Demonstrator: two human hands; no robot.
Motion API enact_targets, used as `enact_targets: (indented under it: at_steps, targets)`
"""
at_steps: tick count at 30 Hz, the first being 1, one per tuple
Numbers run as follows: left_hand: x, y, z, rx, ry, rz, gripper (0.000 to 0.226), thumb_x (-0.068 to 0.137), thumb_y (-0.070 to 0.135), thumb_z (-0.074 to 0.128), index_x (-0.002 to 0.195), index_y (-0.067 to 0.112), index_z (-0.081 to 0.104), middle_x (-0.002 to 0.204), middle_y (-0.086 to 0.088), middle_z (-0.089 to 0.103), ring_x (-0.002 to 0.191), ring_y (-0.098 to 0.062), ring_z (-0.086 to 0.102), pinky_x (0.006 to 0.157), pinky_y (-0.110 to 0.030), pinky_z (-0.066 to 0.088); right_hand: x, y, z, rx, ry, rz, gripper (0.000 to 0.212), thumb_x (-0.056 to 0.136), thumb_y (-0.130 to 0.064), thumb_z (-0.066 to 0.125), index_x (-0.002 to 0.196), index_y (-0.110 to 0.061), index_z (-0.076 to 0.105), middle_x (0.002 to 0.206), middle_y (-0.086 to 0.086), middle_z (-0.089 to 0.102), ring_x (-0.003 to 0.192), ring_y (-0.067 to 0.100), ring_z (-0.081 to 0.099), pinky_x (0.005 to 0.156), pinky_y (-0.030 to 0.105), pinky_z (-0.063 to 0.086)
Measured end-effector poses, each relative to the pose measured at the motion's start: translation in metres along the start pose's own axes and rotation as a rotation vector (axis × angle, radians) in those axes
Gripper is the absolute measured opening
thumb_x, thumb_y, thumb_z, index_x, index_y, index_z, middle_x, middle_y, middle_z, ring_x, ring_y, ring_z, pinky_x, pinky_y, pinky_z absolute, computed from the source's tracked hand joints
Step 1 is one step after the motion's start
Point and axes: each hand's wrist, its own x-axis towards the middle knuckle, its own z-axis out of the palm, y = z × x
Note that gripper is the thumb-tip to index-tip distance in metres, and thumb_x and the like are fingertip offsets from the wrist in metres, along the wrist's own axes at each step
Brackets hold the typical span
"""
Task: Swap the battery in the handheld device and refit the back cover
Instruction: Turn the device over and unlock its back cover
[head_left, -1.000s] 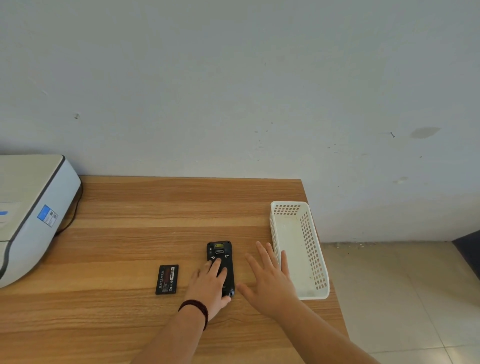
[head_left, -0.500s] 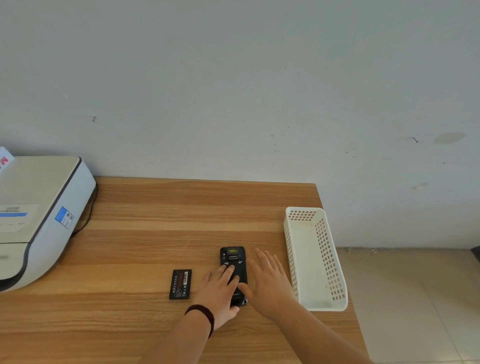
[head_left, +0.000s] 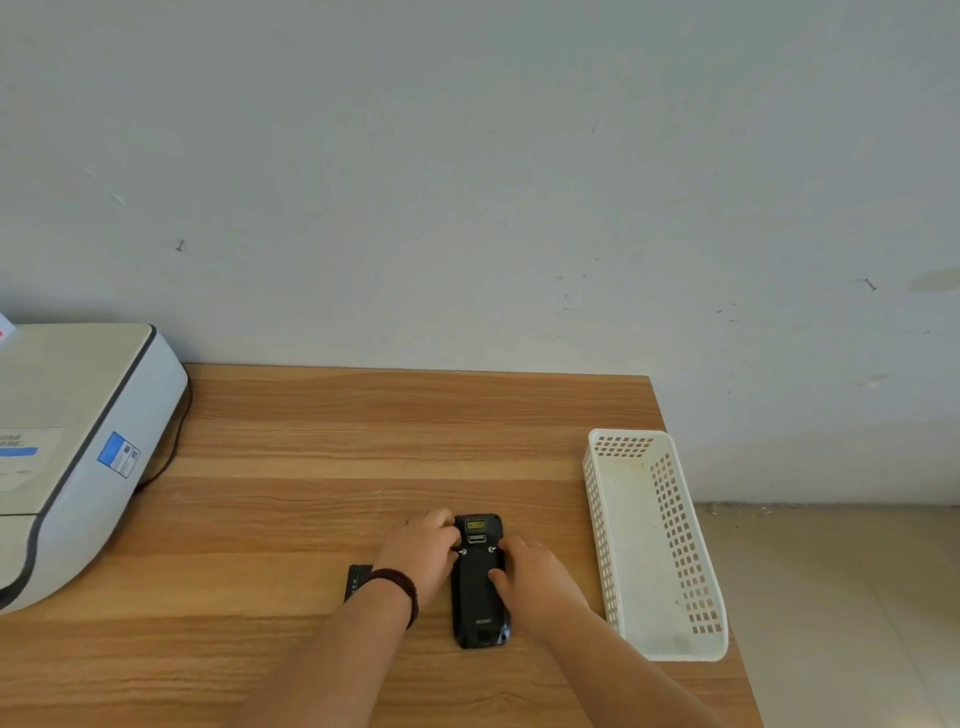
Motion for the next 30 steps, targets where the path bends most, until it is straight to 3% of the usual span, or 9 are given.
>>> enact_targets:
  at_steps: [5, 10, 13, 17, 30]
  targets:
    - [0.007, -0.003, 0.005, -0.053, 0.008, -0.037, 0.021, 0.090, 0.025, 0.057, 0.111, 0.023, 0.059, 0.119, 0.005, 0.056, 0.110, -0.017, 0.051, 0.090, -0.028, 0.043, 0.004, -0.002, 0.004, 0.076, 0.040, 0.037, 0.035, 0.097, -0.025, 0.051, 0.132, -0.023, 0.049, 0.126, -0.002, 0.056, 0.106, 0.013, 0.056, 0.088, 0.026, 0.050]
    - [0.016, -0.007, 0.004, 0.034, -0.076, 0.047, 0.026, 0.092, 0.024, 0.050, 0.115, 0.016, 0.060, 0.133, -0.003, 0.049, 0.122, -0.023, 0.044, 0.101, -0.035, 0.038, 0.016, -0.001, -0.007, -0.065, 0.041, -0.018, 0.027, 0.100, -0.022, 0.043, 0.125, -0.022, 0.053, 0.115, 0.002, 0.059, 0.092, 0.017, 0.058, 0.073, 0.028, 0.048]
    - [0.020, -0.004, -0.001, -0.141, -0.123, -0.023, 0.030, 0.091, 0.026, 0.044, 0.115, 0.018, 0.059, 0.122, -0.001, 0.057, 0.111, -0.020, 0.051, 0.096, -0.034, 0.042, 0.023, -0.002, -0.013, -0.181, 0.036, -0.093, 0.026, 0.099, -0.019, 0.044, 0.123, -0.020, 0.054, 0.116, 0.003, 0.057, 0.099, 0.021, 0.057, 0.076, 0.030, 0.047]
    - [0.021, 0.003, -0.008, -0.302, -0.154, -0.129, 0.031, 0.091, 0.030, 0.039, 0.114, 0.022, 0.058, 0.108, 0.001, 0.062, 0.097, -0.017, 0.054, 0.086, -0.034, 0.044, 0.028, 0.000, -0.013, -0.301, 0.029, -0.171, 0.016, 0.097, -0.019, 0.049, 0.111, -0.020, 0.057, 0.108, 0.003, 0.059, 0.094, 0.021, 0.057, 0.079, 0.036, 0.054]
    - [0.021, -0.003, -0.002, -0.194, -0.194, -0.078, 0.043, 0.098, 0.030, 0.037, 0.138, 0.015, 0.041, 0.131, -0.008, 0.054, 0.116, -0.023, 0.050, 0.098, -0.035, 0.041, 0.026, -0.002, -0.015, -0.497, -0.052, -0.261, 0.024, 0.097, -0.009, 0.047, 0.120, -0.009, 0.049, 0.117, 0.011, 0.058, 0.100, 0.026, 0.059, 0.076, 0.033, 0.047]
